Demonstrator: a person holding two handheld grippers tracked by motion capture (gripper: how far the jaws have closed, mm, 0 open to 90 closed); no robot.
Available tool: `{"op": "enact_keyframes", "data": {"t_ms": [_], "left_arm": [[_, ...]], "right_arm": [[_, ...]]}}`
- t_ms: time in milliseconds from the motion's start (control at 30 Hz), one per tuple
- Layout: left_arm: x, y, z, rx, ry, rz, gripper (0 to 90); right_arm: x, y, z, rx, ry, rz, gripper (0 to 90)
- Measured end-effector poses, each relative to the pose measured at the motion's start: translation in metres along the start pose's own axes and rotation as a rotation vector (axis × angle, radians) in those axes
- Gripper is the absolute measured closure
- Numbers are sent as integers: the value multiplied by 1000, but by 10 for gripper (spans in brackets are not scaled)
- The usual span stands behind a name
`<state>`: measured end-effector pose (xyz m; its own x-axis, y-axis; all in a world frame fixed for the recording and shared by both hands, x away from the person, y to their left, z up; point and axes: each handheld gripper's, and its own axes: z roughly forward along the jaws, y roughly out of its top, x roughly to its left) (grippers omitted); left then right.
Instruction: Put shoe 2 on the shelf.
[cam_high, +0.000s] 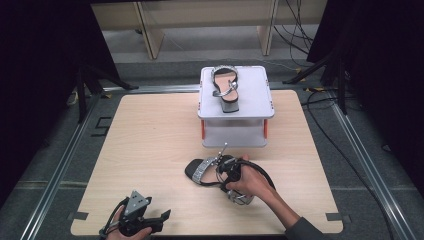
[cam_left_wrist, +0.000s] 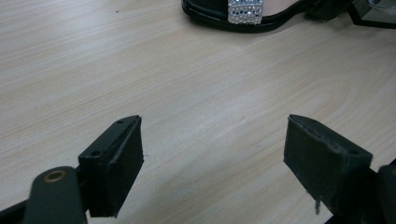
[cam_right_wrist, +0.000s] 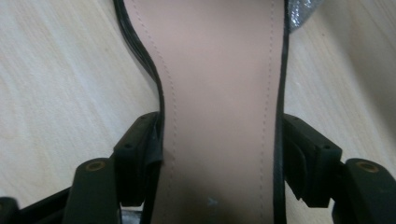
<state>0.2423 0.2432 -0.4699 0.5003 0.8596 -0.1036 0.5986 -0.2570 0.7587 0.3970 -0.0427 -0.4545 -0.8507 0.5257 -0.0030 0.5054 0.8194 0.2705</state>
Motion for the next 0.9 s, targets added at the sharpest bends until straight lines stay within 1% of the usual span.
{"op": "enact_keyframes", "data": {"t_ms": [33,67,133,200,267,300,333,367,467,500,533,567,633,667,700,733,767,833,867,900], "left_arm": [[0,0,1,-11,-4,-2,195],[-1,0,0,-10,-4,-2,195],[0,0,0,-7,-4,-1,195],[0,0,0,-8,-3,-8,196],[0,0,0,-8,-4,-8,195],[1,0,-1,1,-4,3,195],[0,0,0,-6,-6,-5,195],[0,0,0,-6,-7,-5,195],[0,0,0,-7,-5,-6,195],[1,0,0,-9,-3,0,195],[3,0,-1,11,9,22,195],[2,0,0,-6,1,1,195],[3,0,0,-4,-2,4,195],[3,0,0,-3,-2,3,195],[4,0,0,6,9,14,195],[4,0,0,12,12,20,195],[4,0,0,11,11,18,195],[4,0,0,11,11,19,195],[4,0,0,9,11,12,195],[2,0,0,-6,0,-7,195]], "right_arm": [[0,0,0,0,5,-6,383],[0,0,-1,-6,10,-10,403],[1,0,-1,-5,9,-10,405],[1,0,-2,-5,14,-12,408],[0,0,-2,-12,-1,-31,412],[0,0,-2,-18,-2,-39,415],[-1,1,-2,-24,0,-52,417],[-2,2,-4,-18,2,-47,418],[-4,5,-7,-29,-7,-67,420],[-3,6,-8,-37,-12,-58,420],[-4,7,-10,-41,-6,-55,420],[-6,8,-12,-52,4,-59,420],[-6,12,-17,-66,15,-54,420],[-7,13,-19,-69,20,-60,420],[-7,16,-22,-76,25,-59,421],[-8,20,-27,-86,33,-69,421],[-7,22,-31,-89,32,-64,421],[-7,29,-40,-101,33,-73,421],[-8,34,-47,-117,42,-77,422],[-8,38,-51,-129,46,-86,422]]}}
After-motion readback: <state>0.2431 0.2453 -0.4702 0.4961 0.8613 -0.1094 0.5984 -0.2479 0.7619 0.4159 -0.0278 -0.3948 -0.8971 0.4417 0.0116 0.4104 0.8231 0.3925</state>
